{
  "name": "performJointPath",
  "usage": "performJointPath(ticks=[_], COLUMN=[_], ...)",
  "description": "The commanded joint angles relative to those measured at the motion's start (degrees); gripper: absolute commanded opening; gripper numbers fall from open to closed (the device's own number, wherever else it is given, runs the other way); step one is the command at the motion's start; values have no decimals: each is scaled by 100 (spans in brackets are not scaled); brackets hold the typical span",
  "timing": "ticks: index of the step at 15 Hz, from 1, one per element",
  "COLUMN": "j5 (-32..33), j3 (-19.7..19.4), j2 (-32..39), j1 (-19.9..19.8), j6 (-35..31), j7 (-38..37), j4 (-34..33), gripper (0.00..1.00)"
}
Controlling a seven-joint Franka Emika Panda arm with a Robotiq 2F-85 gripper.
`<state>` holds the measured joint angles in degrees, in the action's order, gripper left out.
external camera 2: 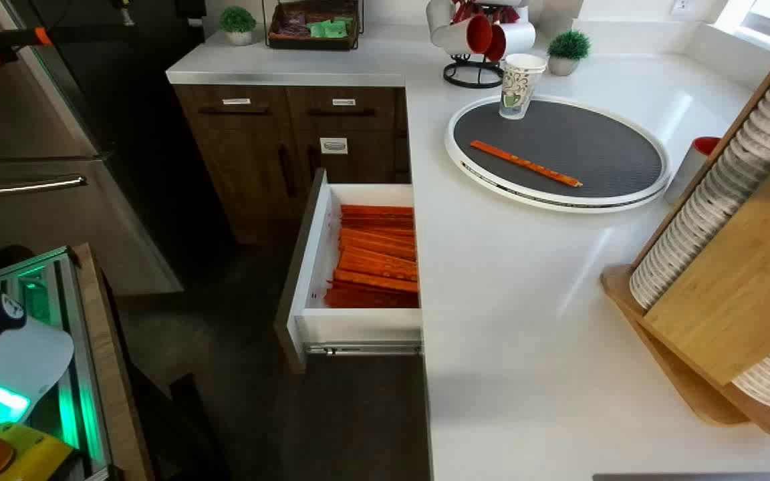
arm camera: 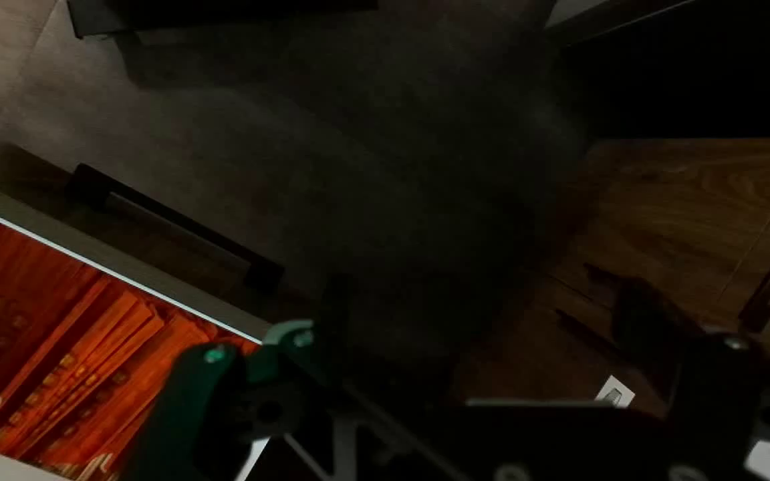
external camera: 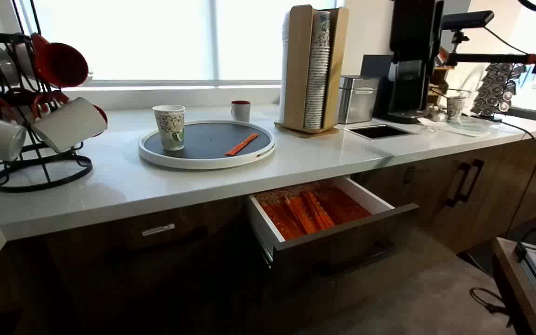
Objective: Move a sachet from the drawer to the tray
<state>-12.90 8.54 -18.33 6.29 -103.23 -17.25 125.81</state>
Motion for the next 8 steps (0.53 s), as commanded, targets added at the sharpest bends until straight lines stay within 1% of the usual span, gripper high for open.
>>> performJointPath(ticks=[1,6,7,8], j5=[-3,-3,-160,-126], j3=[16,16,-75,-127], j2=[2,2,37,5], j1=[-19,-19,-47,-107], j6=[15,15,81,-41], j7=[4,4,33,30], j4=[-12,-12,-37,32], gripper=[100,100,100,100])
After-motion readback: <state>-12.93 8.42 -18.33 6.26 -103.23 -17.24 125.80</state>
